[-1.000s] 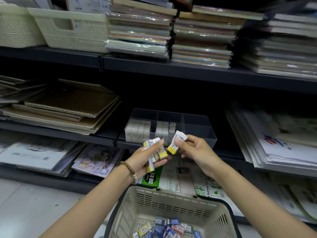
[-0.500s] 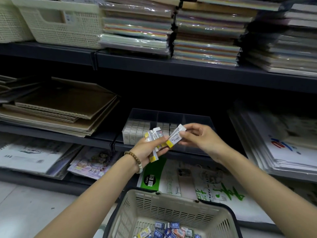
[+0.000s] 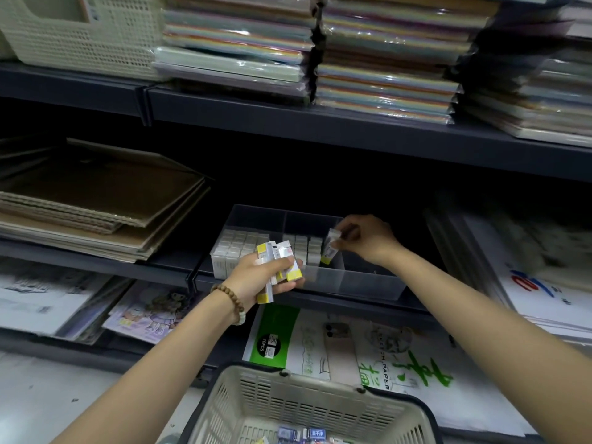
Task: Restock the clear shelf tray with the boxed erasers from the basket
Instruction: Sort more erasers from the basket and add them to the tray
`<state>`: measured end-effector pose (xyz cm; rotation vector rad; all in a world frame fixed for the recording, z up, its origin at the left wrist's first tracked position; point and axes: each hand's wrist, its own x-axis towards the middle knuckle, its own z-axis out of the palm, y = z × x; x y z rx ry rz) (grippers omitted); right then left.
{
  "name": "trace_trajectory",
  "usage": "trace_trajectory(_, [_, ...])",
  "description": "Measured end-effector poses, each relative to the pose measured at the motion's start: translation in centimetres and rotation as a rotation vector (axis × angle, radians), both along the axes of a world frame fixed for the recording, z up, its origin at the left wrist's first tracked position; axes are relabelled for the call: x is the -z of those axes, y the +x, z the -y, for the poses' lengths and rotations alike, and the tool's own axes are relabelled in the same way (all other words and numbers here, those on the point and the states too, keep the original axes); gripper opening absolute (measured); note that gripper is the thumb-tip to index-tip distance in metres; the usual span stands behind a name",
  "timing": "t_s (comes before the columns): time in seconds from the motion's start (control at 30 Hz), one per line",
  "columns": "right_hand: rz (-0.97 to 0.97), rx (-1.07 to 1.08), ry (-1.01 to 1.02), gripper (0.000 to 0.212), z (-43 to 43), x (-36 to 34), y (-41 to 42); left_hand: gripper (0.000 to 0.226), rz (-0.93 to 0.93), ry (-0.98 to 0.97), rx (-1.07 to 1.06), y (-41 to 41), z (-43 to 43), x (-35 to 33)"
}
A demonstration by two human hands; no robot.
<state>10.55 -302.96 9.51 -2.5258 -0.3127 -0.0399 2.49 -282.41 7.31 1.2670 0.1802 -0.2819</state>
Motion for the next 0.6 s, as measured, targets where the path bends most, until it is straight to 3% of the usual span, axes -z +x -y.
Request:
trace_trajectory(0.43, [0.087,-0.006,-0.006,0.027,0.2,2.3,0.6,0.024,0.028,0.089,0.009,0.1,0.2,0.2])
trace_trajectory(0.6, [0.032,-0.062,0.331,0.018,-0.8,-0.4,-1.7,0.014,0.066,0.077,0.011,-0.2,0.5,0.2])
